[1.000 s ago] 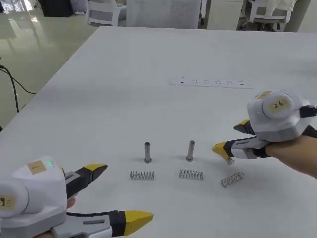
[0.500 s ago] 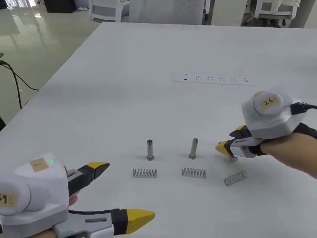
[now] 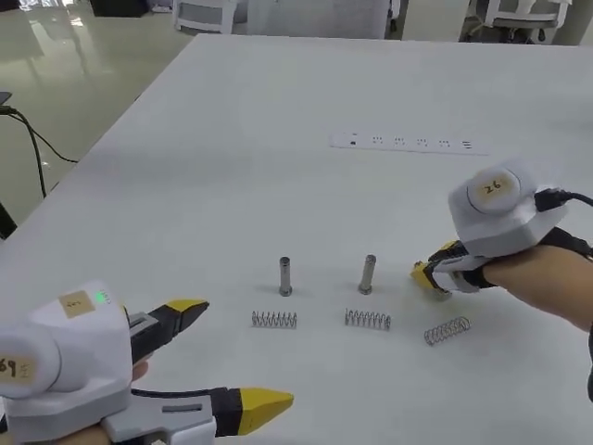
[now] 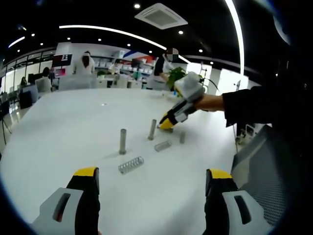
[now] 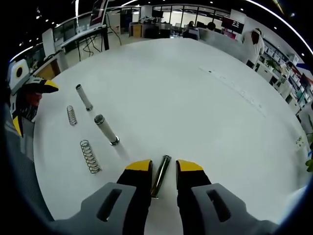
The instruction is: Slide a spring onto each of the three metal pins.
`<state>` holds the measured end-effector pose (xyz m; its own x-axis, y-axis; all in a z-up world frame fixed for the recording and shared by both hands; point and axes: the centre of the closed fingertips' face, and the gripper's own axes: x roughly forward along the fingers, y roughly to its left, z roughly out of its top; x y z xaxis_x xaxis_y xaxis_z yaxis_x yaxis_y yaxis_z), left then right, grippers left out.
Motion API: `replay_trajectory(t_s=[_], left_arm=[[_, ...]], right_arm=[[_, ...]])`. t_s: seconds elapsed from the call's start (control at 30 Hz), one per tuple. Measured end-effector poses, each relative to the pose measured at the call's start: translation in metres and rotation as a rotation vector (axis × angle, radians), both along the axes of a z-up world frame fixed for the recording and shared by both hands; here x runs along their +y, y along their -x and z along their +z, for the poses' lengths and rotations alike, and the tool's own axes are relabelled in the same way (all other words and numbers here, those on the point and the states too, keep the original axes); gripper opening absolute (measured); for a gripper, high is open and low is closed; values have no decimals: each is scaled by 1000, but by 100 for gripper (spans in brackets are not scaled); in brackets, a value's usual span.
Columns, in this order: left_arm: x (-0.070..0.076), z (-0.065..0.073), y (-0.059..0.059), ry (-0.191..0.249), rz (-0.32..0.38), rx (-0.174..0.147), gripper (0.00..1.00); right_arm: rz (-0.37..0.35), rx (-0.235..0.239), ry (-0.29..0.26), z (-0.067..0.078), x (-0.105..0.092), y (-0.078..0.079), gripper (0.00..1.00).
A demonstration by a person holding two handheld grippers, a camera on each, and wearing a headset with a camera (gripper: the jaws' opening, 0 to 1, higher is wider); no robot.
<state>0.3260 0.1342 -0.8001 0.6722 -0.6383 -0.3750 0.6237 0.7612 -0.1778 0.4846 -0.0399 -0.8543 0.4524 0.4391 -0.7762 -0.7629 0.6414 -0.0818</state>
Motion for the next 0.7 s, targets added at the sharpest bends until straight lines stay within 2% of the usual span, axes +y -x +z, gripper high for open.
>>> replay_trajectory(t_s=[0.7], left_arm=[[0, 0, 0, -2, 1, 2, 86]], right_arm=[[-66, 73, 32, -4, 1, -1, 8]])
